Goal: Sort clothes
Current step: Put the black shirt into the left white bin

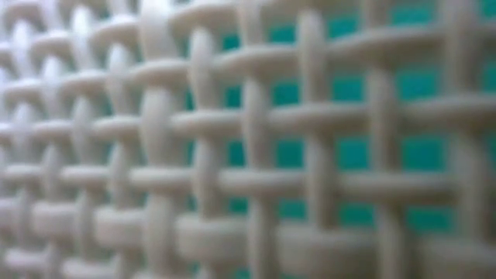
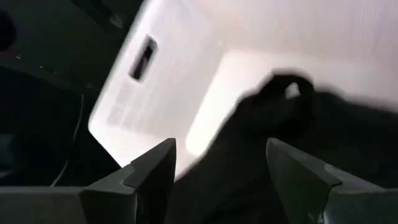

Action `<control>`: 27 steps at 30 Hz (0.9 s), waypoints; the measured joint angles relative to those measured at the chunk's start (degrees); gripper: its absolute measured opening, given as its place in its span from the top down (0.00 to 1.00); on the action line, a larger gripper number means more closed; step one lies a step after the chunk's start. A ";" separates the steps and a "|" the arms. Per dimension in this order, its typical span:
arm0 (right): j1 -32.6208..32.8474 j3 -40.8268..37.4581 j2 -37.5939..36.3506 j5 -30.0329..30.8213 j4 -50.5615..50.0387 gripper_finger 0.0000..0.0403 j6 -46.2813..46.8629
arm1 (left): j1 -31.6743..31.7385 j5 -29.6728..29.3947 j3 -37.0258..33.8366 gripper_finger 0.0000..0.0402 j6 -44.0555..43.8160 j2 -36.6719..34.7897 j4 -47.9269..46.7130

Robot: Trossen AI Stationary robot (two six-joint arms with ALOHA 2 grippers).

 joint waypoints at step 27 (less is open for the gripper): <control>-3.62 0.04 -5.80 14.48 -26.18 0.34 -16.21 | 0.02 -1.72 0.00 0.53 -3.17 0.60 -0.02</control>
